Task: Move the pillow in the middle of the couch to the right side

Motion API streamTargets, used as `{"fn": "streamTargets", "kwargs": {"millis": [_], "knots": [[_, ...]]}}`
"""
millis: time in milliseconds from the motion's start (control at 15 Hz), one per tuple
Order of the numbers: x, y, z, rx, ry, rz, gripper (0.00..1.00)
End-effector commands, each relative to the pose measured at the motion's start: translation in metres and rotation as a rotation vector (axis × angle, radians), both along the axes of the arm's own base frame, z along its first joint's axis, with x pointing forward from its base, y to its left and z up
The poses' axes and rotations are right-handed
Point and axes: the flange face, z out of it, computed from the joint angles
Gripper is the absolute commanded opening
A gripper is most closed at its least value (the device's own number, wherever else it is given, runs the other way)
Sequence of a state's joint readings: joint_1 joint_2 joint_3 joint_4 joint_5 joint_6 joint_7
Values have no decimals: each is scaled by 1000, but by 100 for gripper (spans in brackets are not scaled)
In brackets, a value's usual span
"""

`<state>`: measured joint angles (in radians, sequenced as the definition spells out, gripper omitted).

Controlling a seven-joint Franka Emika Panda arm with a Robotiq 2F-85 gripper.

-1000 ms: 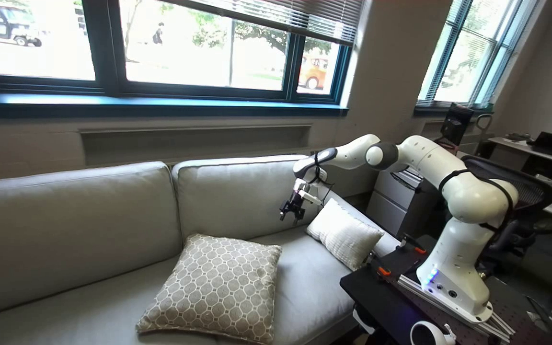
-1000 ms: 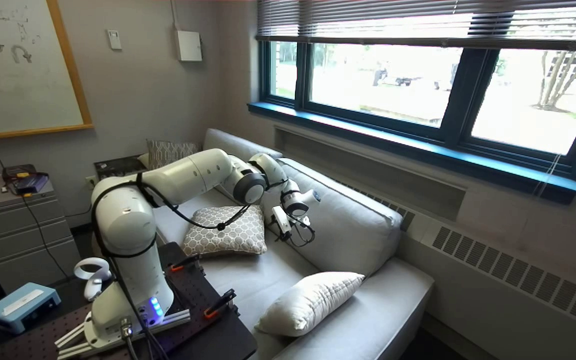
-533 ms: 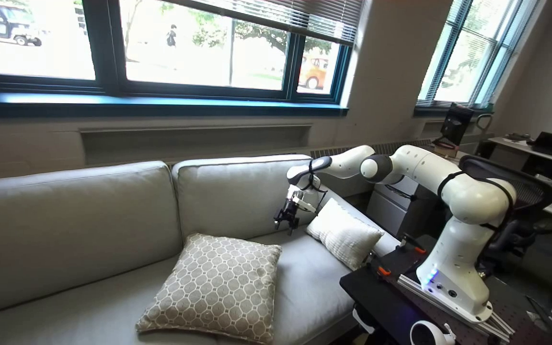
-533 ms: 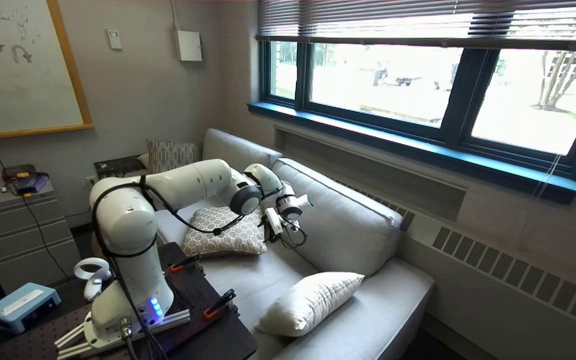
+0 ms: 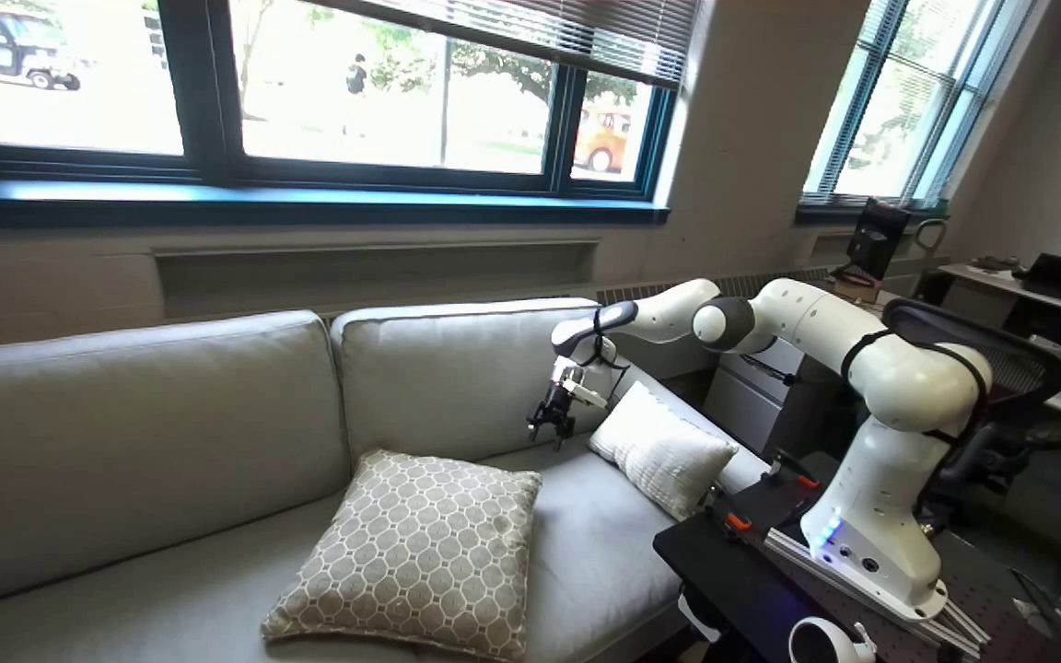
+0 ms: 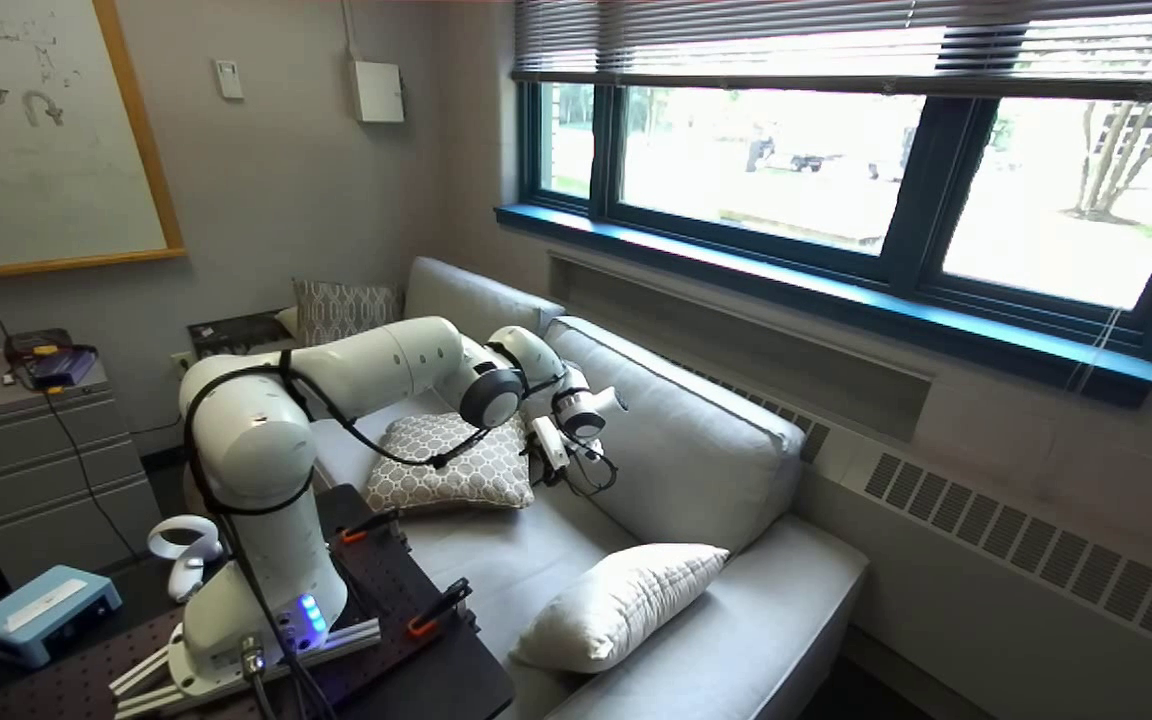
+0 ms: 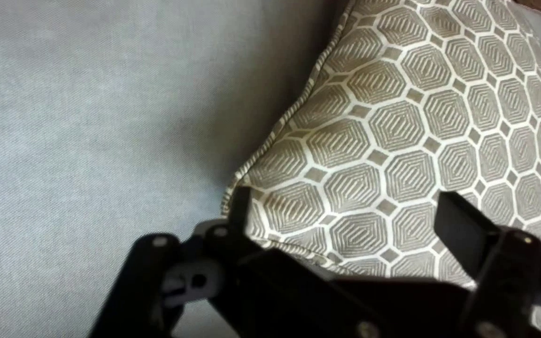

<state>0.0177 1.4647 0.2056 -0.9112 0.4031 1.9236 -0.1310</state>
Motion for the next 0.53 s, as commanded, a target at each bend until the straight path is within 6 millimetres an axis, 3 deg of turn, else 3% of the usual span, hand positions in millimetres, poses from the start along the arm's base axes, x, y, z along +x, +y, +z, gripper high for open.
{"fn": "streamTargets", "kwargs": {"millis": [0, 467], "knots": [[-14, 7, -20, -4, -40, 52, 100], [-76, 27, -89, -33, -48, -207, 100]]}}
